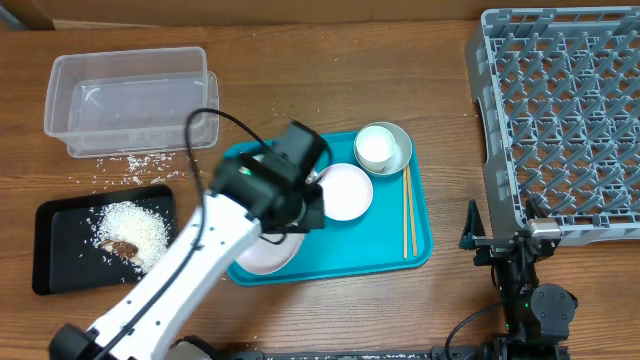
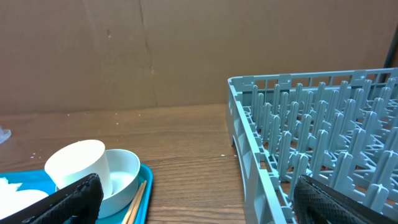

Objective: Sort waste into correct bins and load items into the dishwasher
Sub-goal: 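Carry the empty plate back and set it on the teal tray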

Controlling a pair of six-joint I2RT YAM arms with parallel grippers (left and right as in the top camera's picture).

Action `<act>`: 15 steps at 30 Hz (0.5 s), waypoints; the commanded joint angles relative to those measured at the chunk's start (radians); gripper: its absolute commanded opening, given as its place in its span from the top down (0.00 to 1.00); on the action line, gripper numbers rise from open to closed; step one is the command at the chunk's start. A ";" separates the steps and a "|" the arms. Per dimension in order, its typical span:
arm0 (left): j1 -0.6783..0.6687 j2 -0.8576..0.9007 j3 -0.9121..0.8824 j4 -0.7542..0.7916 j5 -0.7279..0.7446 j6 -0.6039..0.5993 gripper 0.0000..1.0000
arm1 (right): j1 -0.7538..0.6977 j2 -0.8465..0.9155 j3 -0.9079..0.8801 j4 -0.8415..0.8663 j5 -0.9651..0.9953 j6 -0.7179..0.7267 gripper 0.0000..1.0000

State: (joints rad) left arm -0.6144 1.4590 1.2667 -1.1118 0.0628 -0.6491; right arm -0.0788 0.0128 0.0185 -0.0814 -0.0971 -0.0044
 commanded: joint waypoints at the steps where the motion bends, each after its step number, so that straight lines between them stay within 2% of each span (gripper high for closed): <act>1: -0.034 -0.006 -0.092 0.098 -0.116 -0.098 0.96 | -0.007 -0.010 -0.010 0.005 0.006 -0.007 0.00; 7: -0.035 0.016 -0.199 0.255 -0.113 -0.099 0.96 | -0.007 -0.010 -0.010 0.005 0.006 -0.007 0.00; 15: -0.035 0.144 -0.213 0.284 -0.115 -0.098 0.96 | -0.007 -0.010 -0.010 0.005 0.006 -0.007 0.00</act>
State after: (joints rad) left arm -0.6483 1.5539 1.0664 -0.8349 -0.0311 -0.7315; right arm -0.0788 0.0128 0.0185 -0.0818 -0.0967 -0.0044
